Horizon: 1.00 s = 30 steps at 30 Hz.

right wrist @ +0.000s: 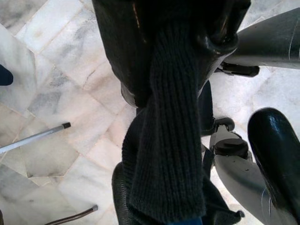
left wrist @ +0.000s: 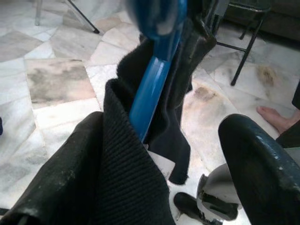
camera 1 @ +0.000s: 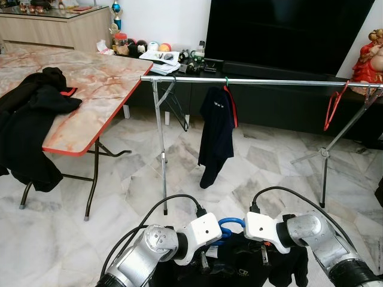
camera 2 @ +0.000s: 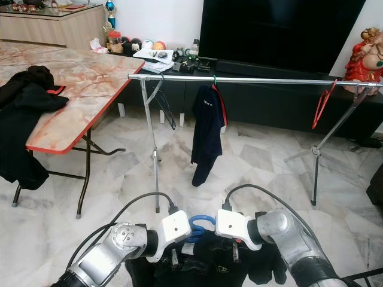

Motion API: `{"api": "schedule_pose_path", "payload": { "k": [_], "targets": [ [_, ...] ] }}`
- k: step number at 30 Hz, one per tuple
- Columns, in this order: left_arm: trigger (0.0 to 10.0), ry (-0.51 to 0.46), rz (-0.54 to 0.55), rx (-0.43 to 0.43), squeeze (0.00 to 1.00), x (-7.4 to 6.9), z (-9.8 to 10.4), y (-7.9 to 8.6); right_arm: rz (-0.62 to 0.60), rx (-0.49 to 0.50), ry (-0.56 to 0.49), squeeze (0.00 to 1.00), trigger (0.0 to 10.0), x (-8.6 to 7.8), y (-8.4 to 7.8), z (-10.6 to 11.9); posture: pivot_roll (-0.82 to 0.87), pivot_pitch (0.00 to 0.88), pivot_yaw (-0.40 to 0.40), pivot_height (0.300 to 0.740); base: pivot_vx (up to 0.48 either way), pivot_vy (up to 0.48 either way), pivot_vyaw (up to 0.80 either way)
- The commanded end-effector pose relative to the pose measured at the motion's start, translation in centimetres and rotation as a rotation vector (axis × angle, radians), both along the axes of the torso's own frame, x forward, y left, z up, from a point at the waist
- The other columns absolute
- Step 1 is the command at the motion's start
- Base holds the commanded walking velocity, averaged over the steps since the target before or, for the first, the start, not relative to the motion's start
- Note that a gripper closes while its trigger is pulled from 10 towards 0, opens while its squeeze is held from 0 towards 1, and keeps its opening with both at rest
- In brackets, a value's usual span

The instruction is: Hang hanger

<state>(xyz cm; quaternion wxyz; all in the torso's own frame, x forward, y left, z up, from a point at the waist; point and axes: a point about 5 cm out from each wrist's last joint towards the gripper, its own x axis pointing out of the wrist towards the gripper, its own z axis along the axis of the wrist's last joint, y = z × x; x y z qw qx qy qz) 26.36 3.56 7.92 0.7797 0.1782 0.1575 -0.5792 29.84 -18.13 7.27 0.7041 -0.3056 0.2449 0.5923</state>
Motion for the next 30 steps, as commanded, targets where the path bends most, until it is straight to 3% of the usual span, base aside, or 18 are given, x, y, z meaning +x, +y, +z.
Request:
{"api": "schedule_pose_path", "payload": {
  "k": [1,10,30],
  "targets": [
    [0.0,-0.005,-0.032,-0.008,0.0,-0.4,-0.1,-1.2,0.04,0.06,-0.058,0.0,0.0,0.5,1.3,1.4,0.0,0.0,-0.094,0.74,0.0,0.0,0.0],
    [0.0,-0.017,-0.008,0.003,0.0,0.1,-0.4,-1.4,0.041,0.078,-0.06,0.0,0.0,0.4,1.5,1.6,0.0,0.0,-0.095,0.74,0.0,0.0,0.0],
    [0.0,-0.027,-0.044,0.056,0.0,-0.5,-1.4,-1.9,0.032,0.097,-0.076,0.0,0.0,0.7,1.7,2.2,0.01,0.0,-0.098,0.74,0.0,0.0,0.0]
  ]
}}
